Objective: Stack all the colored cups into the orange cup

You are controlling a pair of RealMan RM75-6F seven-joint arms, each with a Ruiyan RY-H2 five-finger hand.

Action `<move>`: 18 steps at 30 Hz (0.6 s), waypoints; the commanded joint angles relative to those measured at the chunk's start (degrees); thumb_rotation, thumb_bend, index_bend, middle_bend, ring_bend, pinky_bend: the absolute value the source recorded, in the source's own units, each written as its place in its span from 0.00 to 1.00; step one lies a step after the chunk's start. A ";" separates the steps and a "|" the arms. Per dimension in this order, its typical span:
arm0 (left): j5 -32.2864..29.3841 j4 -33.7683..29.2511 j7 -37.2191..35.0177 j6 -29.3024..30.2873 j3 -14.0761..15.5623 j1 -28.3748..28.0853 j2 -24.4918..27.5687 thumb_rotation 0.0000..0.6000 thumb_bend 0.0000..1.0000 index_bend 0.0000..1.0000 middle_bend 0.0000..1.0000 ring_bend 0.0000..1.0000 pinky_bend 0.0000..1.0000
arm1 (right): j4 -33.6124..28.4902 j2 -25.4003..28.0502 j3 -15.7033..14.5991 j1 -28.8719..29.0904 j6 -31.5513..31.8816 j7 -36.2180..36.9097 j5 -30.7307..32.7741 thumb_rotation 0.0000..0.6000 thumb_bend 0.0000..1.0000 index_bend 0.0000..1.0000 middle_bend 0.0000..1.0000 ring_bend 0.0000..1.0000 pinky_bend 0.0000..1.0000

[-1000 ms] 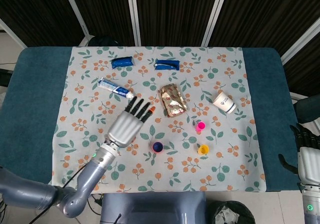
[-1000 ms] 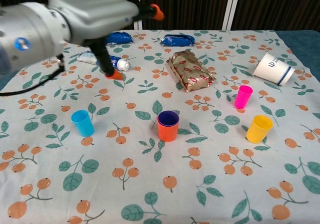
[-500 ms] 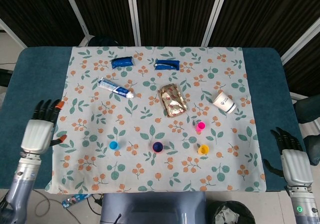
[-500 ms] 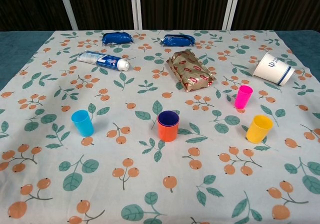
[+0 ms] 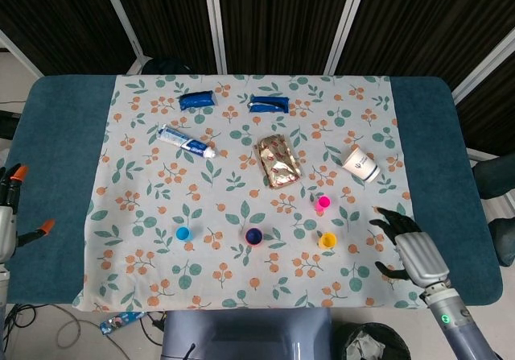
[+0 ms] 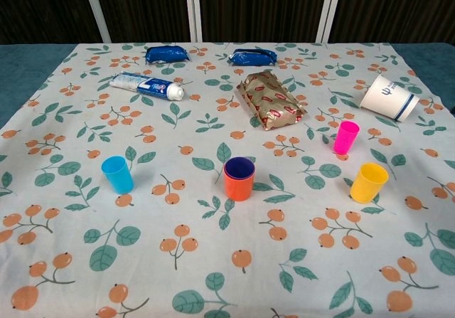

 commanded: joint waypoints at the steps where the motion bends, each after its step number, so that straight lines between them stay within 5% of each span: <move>1: 0.83 -0.36 0.48 -0.95 -0.60 0.47 0.30 1.00 0.07 0.04 0.04 0.00 0.03 | 0.18 -2.74 1.83 2.76 -3.60 -1.30 3.20 1.00 0.31 0.25 0.08 0.09 0.14; 18: 3.24 -2.49 2.52 -3.90 -2.79 1.85 0.99 1.00 0.07 0.04 0.04 0.00 0.03 | 2.33 -11.14 4.31 7.63 -6.96 -7.03 10.01 1.00 0.33 0.36 0.08 0.11 0.15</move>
